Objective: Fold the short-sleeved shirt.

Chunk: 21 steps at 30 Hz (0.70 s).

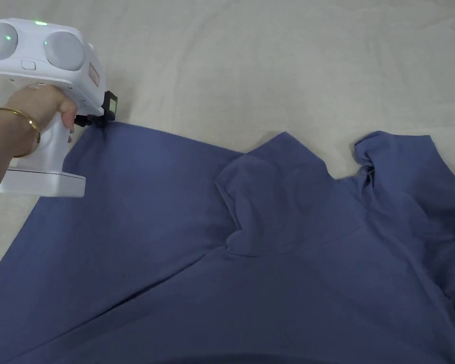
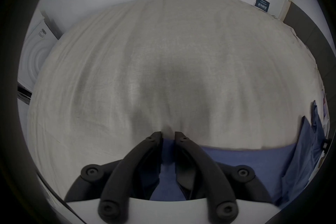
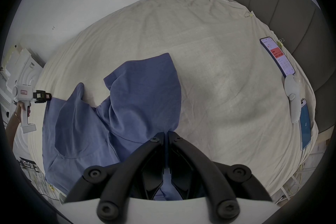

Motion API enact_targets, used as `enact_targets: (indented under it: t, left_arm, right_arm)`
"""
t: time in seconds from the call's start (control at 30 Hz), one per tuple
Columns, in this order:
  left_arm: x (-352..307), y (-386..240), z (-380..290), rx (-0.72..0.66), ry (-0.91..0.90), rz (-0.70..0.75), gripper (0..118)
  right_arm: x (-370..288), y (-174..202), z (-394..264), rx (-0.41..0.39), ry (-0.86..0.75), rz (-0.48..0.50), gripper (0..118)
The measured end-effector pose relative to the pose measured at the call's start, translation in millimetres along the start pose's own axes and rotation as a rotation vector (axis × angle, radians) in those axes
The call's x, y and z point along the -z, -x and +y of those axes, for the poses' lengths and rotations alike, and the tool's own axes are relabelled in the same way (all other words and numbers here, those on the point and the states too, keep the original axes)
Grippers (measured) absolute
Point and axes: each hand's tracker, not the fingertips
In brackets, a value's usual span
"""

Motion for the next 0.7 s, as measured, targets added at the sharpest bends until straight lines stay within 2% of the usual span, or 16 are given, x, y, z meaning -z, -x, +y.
enact_targets:
  t: [0.07,0.3,0.37,0.43,0.5,0.57,0.7]
  left_arm:
    - [-4.1,3.1,-0.6,-0.003,-0.009,-0.004,0]
    - [-56.4,9.4,-15.8,-0.102,-0.215,-0.052,0]
    - [-83.4,15.0,-19.5,-0.148,-0.284,-0.072,0]
    - [-114.7,22.1,-22.2,-0.181,-0.34,-0.079,0]
    - [-149.0,29.9,-23.8,-0.198,-0.383,-0.073,0]
    - [-187.4,39.3,-27.3,-0.2,-0.437,-0.043,0]
    - [-280.3,67.5,-40.7,-0.282,-0.584,-0.052,0]
  right_arm:
    - [1.1,2.0,-0.7,-0.006,-0.002,-0.004,3]
    - [-10.4,-2.1,2.2,0.024,-0.047,-0.022,3]
    - [-23.9,-6.4,6.8,0.056,-0.077,-0.019,3]
    - [-44.9,-11.9,12.4,0.122,-0.124,0.001,3]
    - [-67.3,-16.4,18.5,0.184,-0.154,0.061,3]
    - [-97.3,-15.9,23.7,0.194,-0.199,0.08,3]
    - [-166.3,-8.6,34.2,0.157,-0.339,0.102,3]
